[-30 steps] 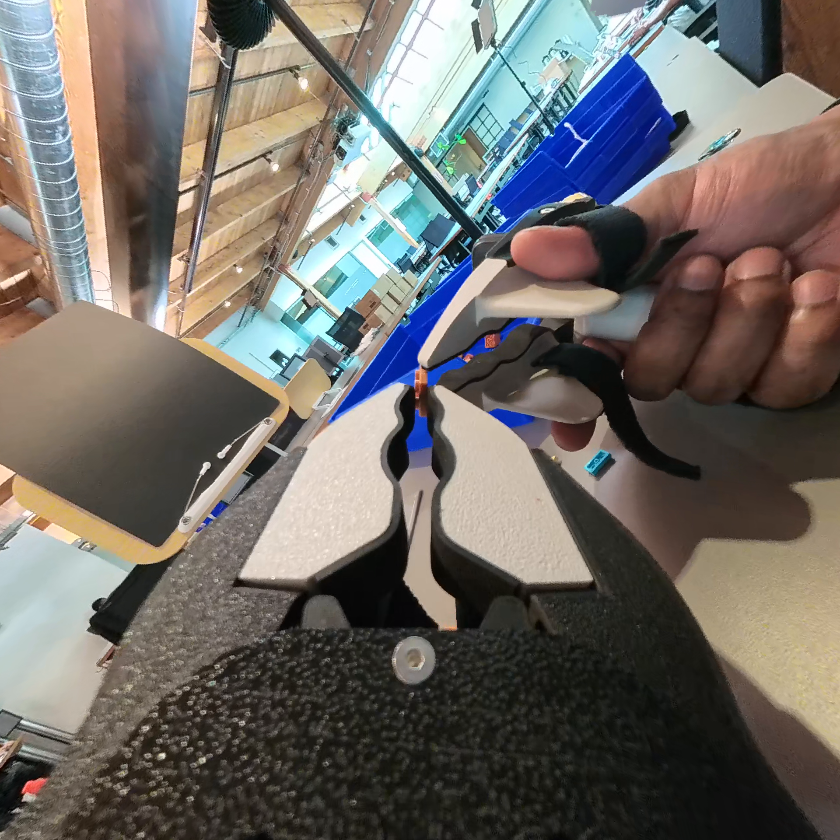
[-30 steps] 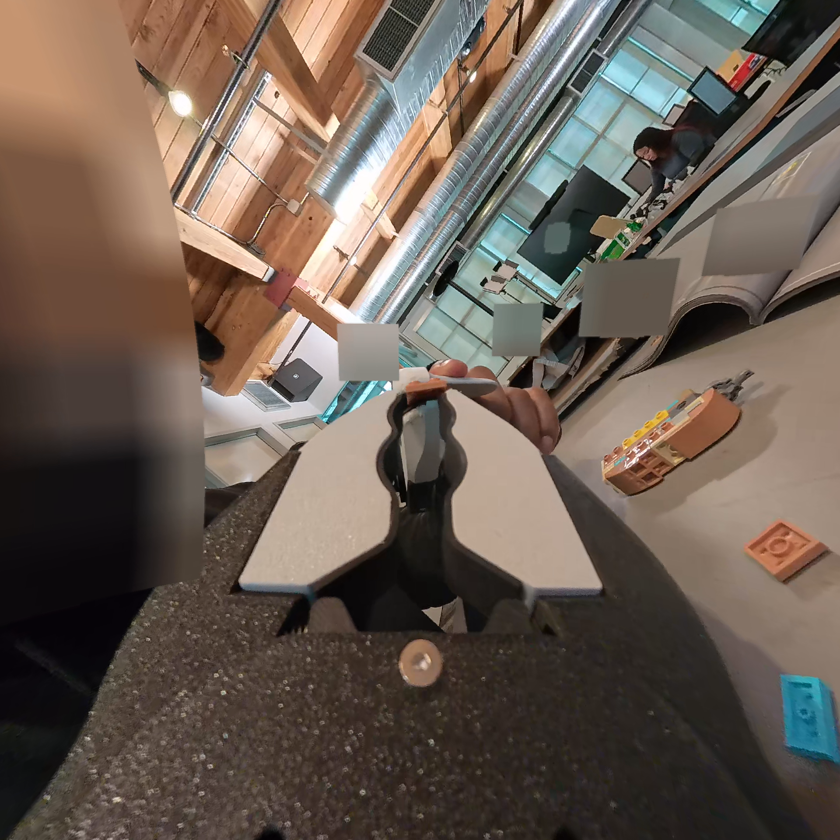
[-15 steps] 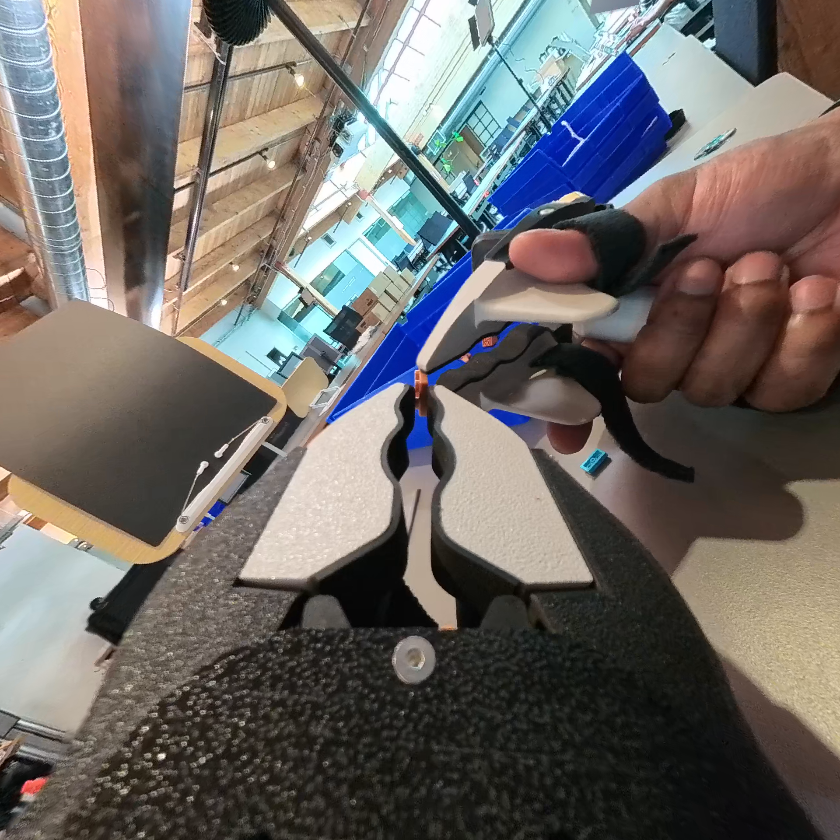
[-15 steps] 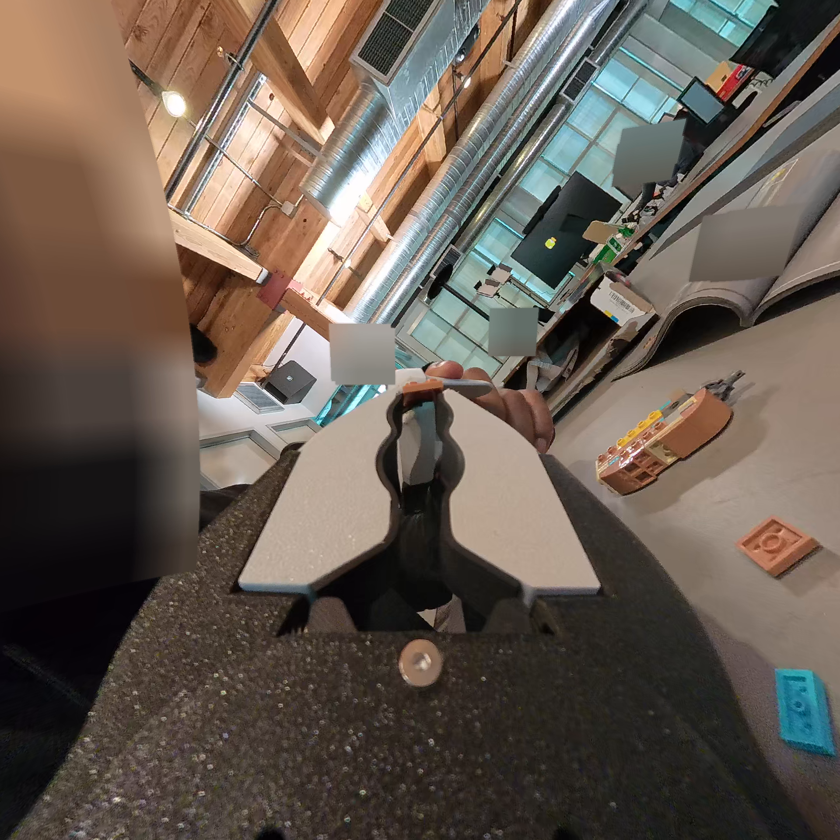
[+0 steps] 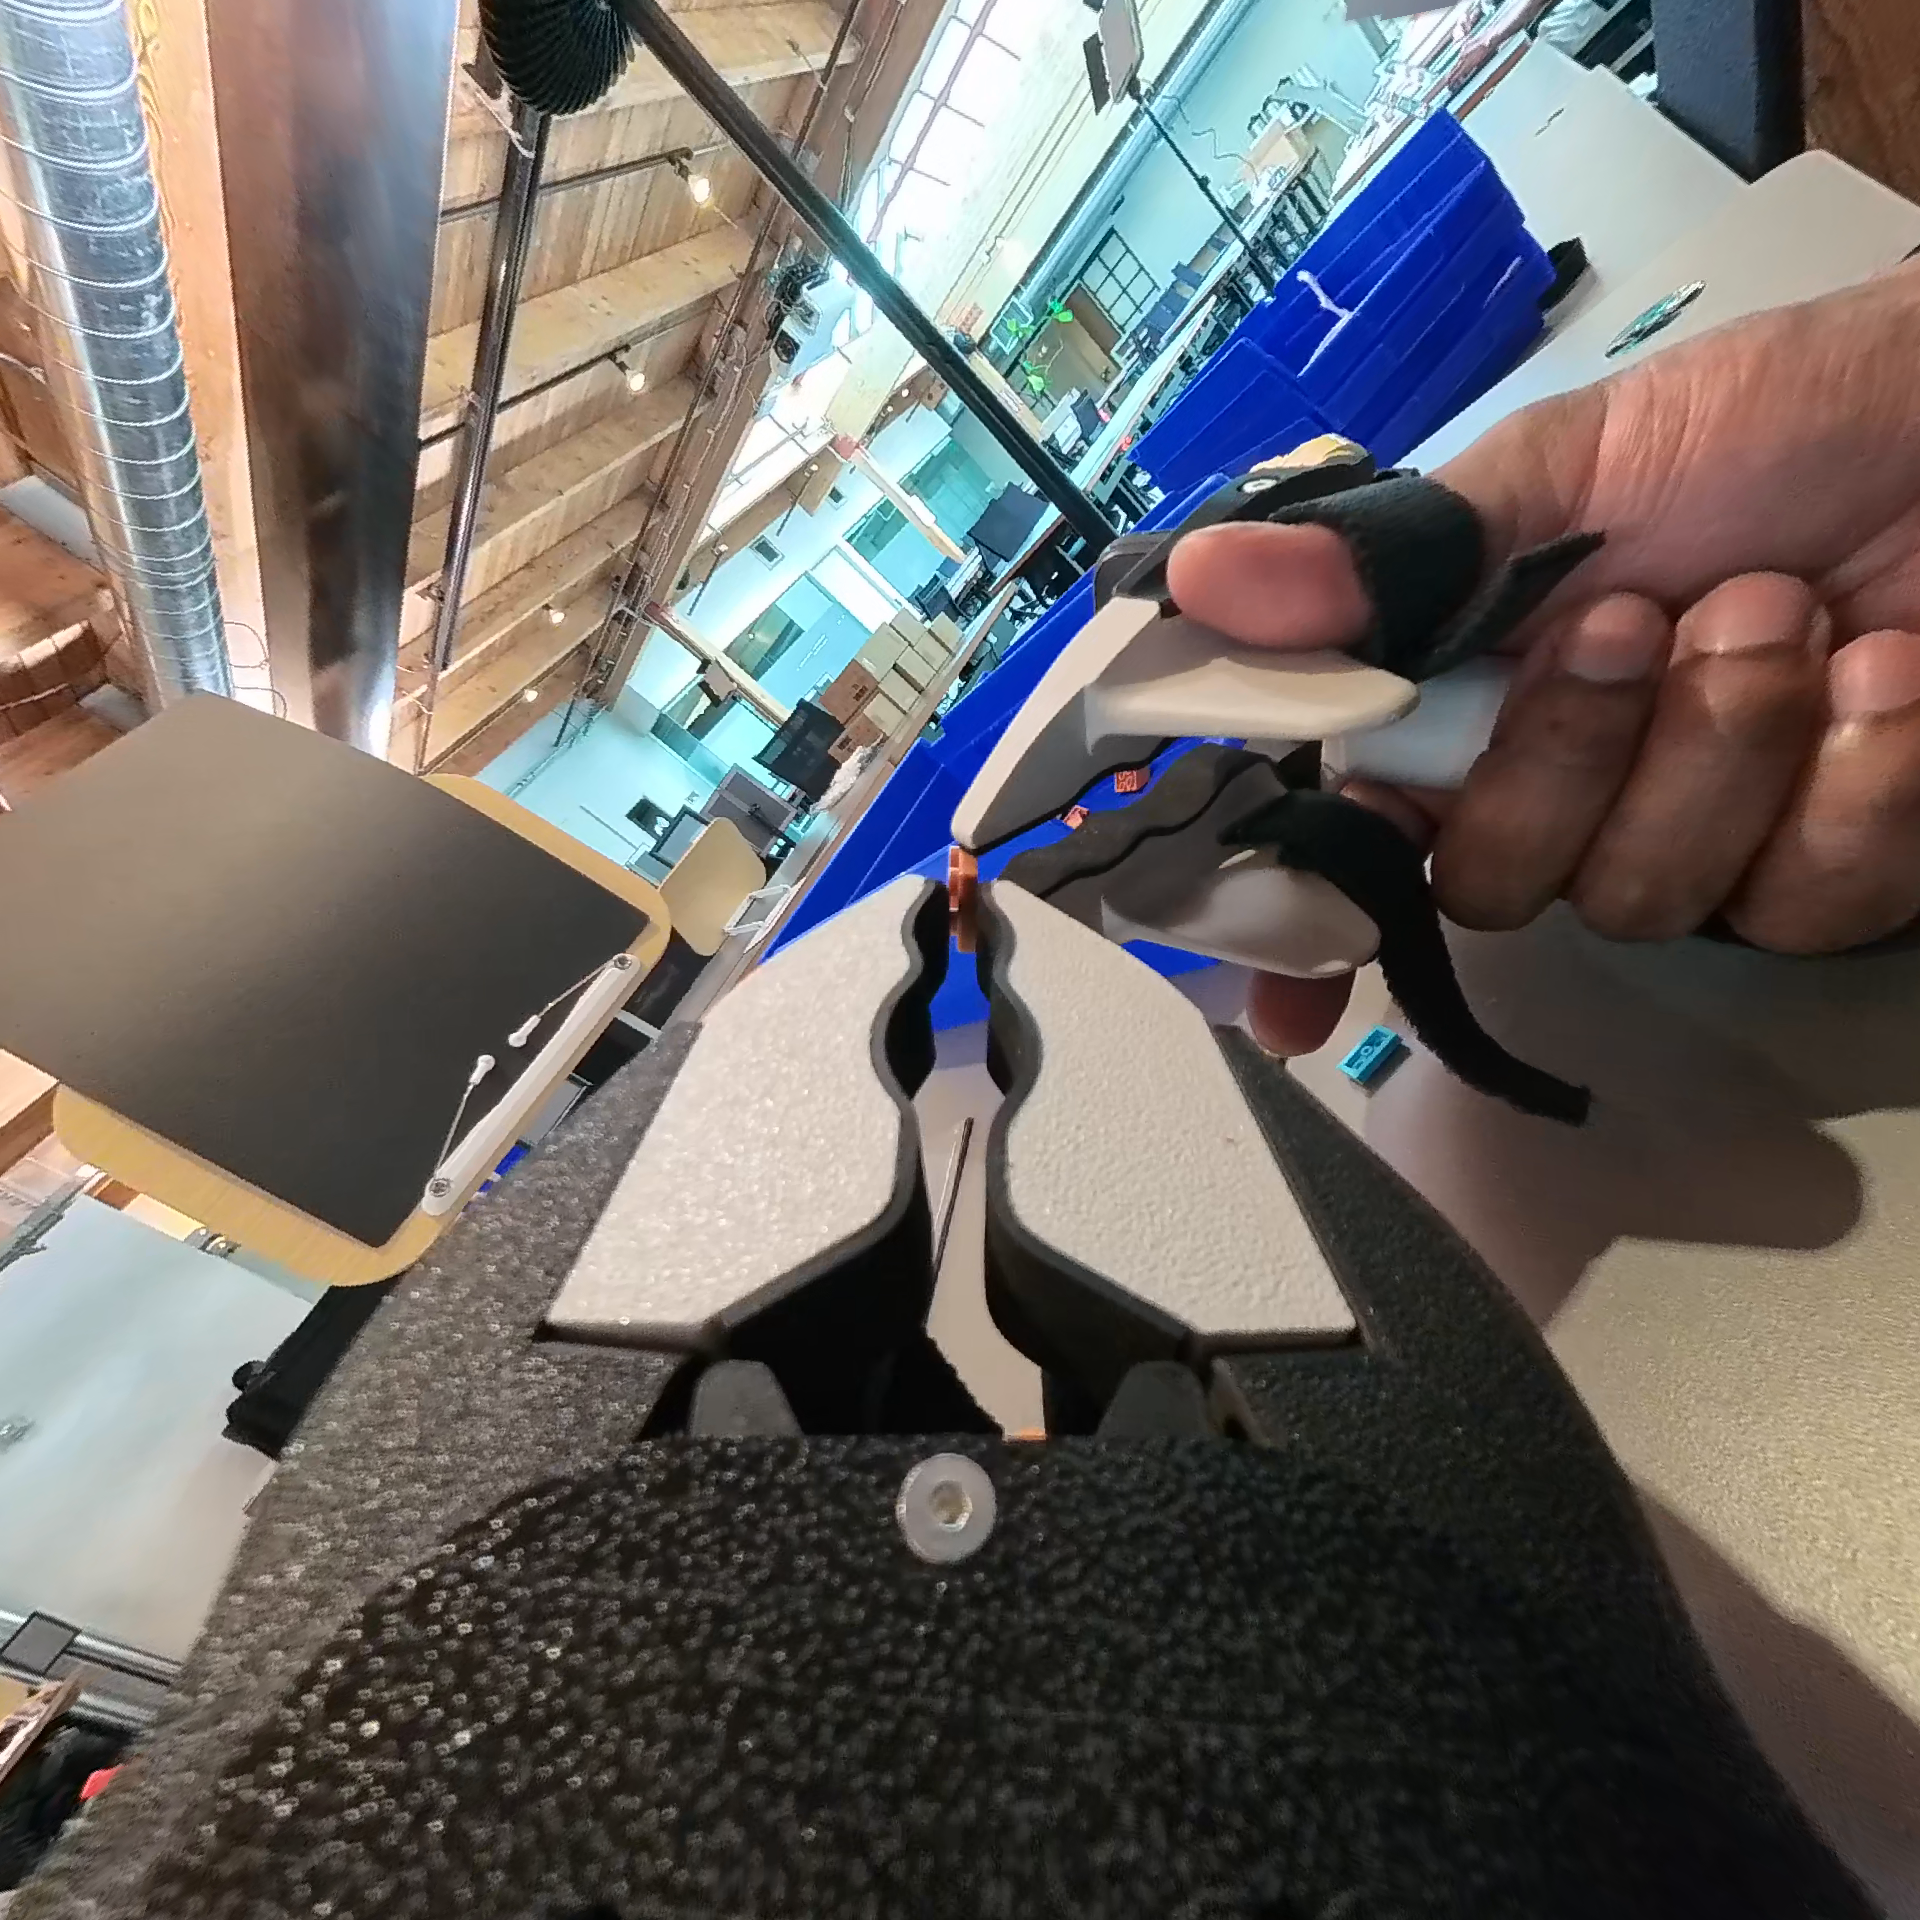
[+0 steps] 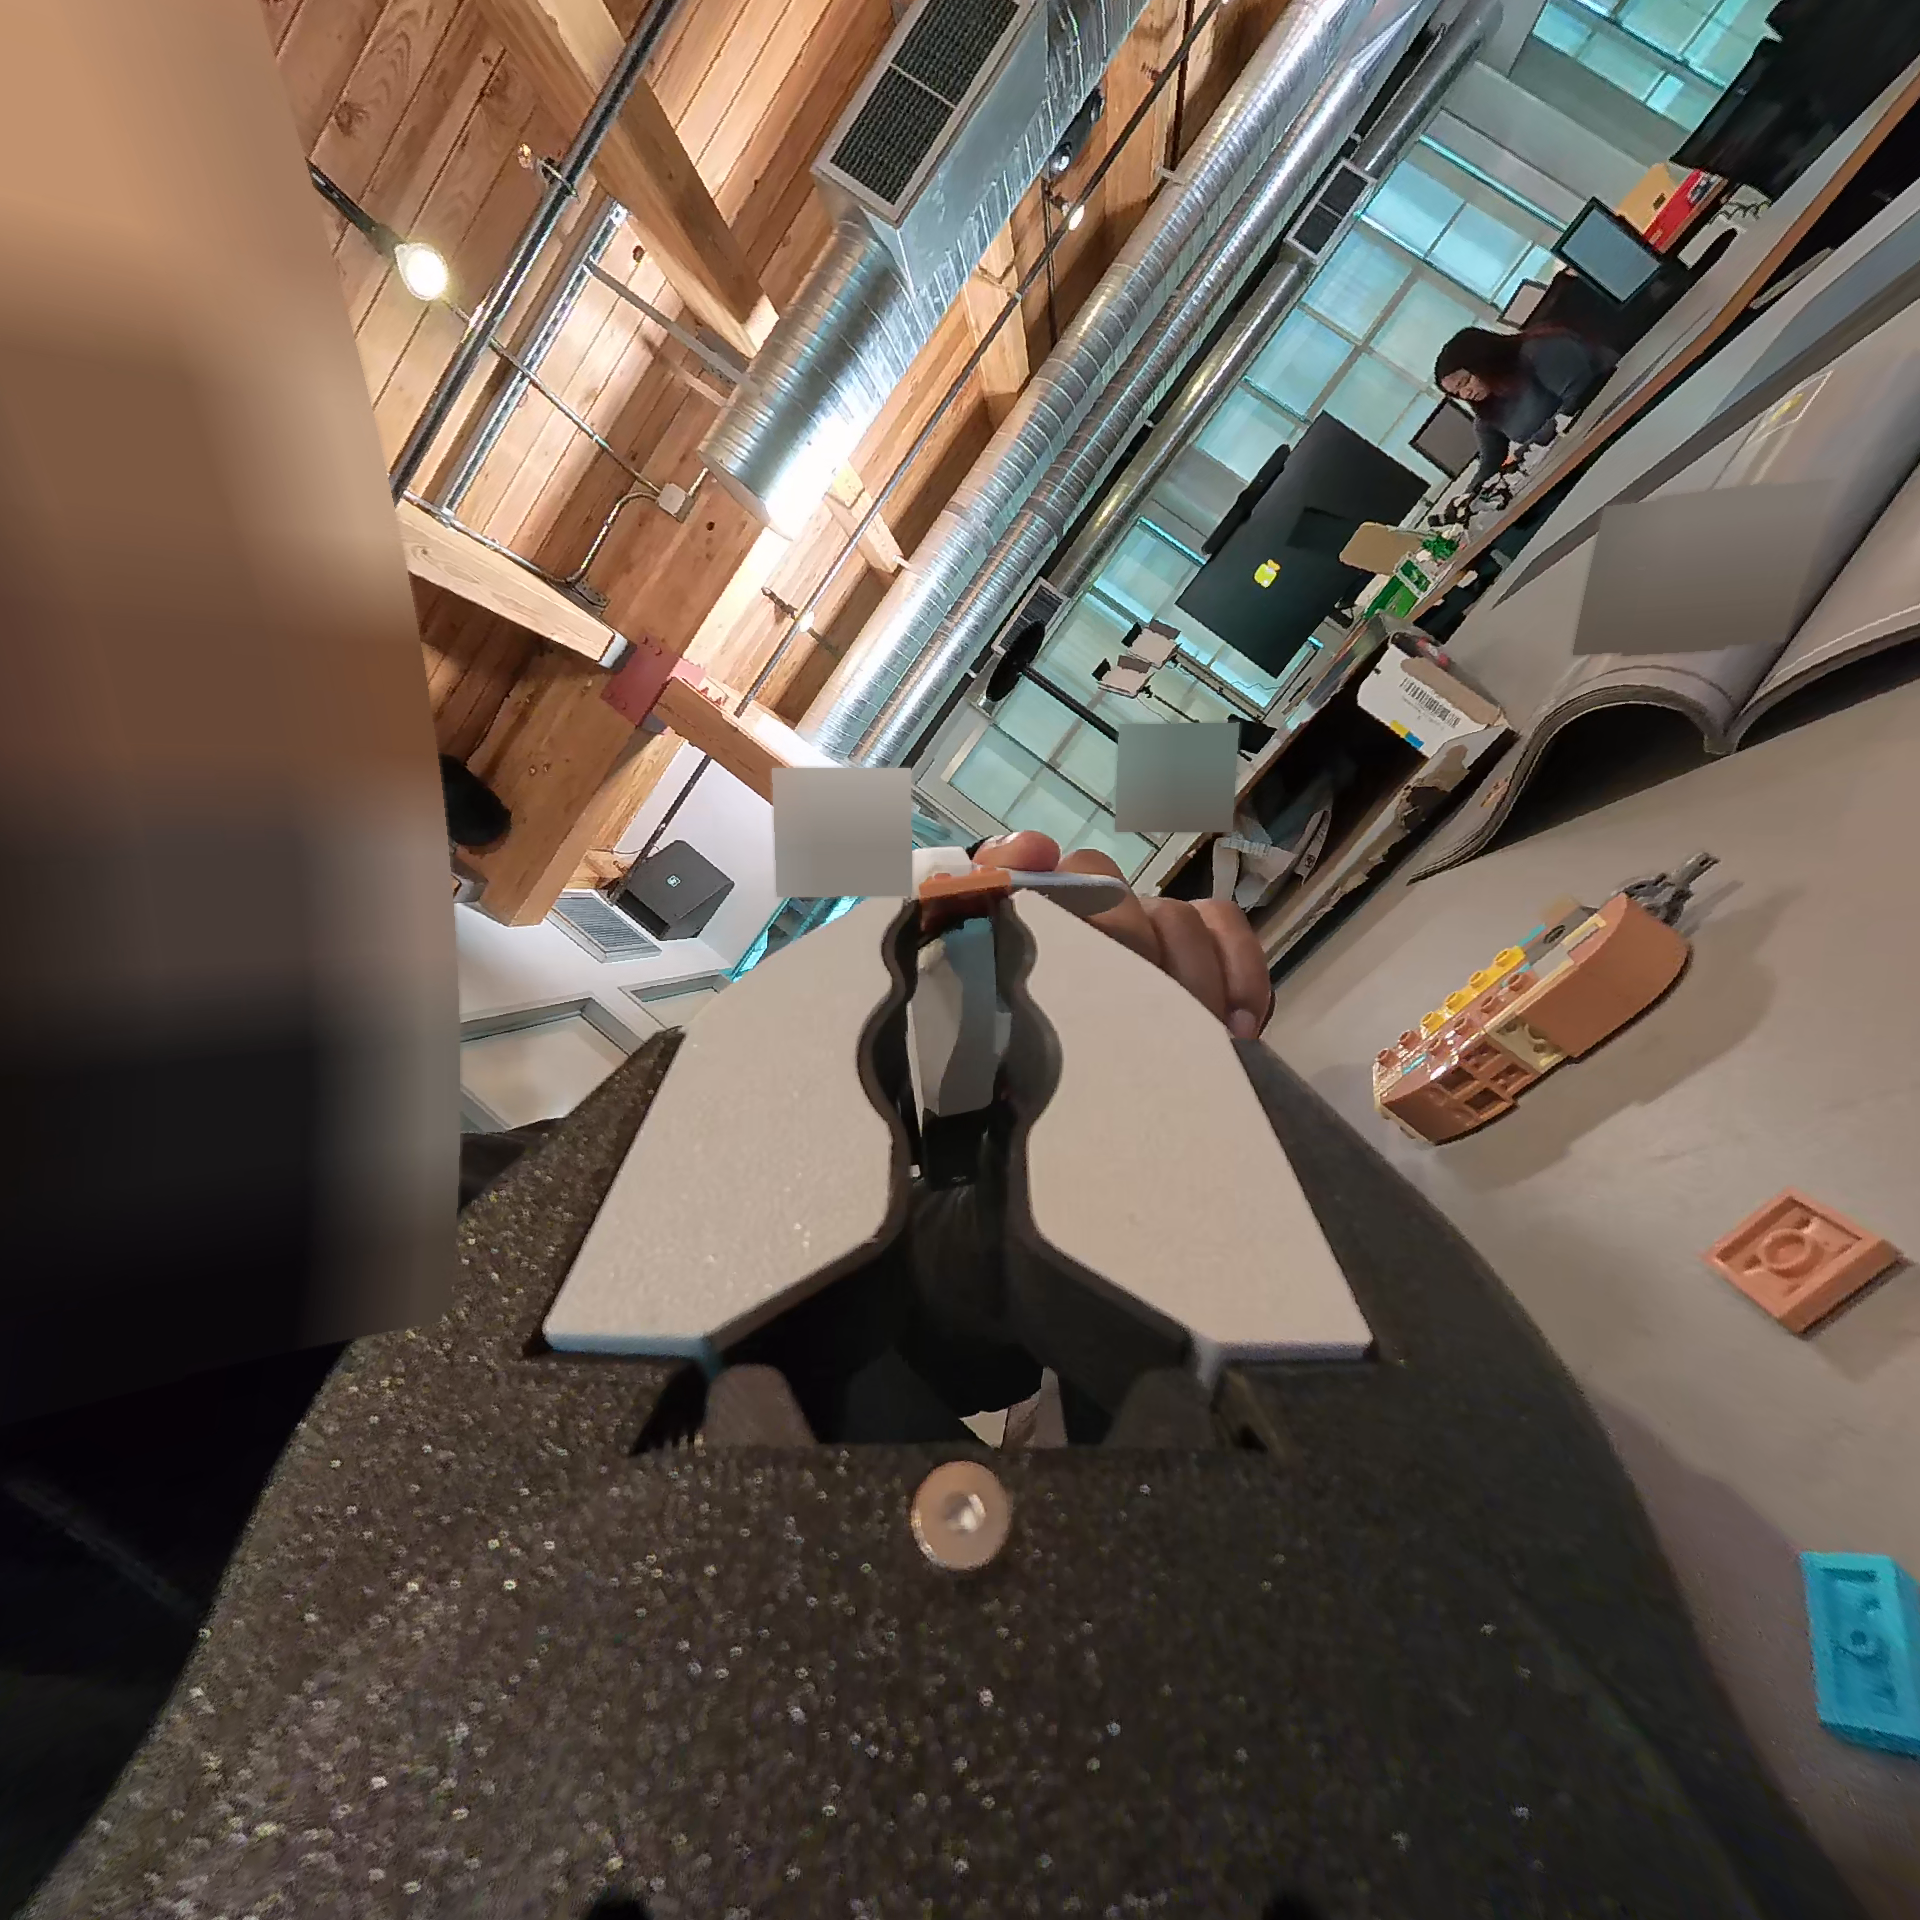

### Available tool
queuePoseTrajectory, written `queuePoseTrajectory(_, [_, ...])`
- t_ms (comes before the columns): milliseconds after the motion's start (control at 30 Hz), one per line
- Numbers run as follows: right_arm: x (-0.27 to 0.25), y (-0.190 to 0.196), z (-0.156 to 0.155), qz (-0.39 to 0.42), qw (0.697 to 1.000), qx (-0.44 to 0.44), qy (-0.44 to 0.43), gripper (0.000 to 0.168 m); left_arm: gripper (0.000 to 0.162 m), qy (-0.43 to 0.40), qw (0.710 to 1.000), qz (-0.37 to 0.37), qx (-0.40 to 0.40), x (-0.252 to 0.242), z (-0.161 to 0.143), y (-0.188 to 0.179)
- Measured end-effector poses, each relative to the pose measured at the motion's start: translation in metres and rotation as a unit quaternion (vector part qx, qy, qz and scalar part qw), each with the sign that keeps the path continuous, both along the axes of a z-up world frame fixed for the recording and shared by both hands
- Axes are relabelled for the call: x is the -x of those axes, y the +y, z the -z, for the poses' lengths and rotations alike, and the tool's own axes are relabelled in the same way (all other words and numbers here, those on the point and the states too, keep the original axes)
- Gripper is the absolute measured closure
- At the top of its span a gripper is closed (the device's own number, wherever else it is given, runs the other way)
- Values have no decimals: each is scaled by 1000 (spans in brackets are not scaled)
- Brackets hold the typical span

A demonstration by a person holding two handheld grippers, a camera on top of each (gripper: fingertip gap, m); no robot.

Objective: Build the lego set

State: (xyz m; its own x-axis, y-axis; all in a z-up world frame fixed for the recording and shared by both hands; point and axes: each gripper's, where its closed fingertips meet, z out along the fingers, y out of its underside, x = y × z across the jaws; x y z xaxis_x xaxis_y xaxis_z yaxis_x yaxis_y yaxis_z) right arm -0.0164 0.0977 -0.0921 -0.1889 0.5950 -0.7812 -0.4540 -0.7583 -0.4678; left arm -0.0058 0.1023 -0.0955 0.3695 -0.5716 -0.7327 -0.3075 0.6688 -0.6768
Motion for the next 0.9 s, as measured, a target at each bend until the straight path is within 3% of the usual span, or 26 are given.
queuePoseTrajectory(500, [1, 0, 1, 6, 1000, -6, -8, 151, 158, 1, 1000, 1, 4, 1, 2, 2])
queuePoseTrajectory(900, [3, 6, 10, 27, 999, 11, -40, 151, 158, -13, 997, 29, 65, 0, 11, 4])
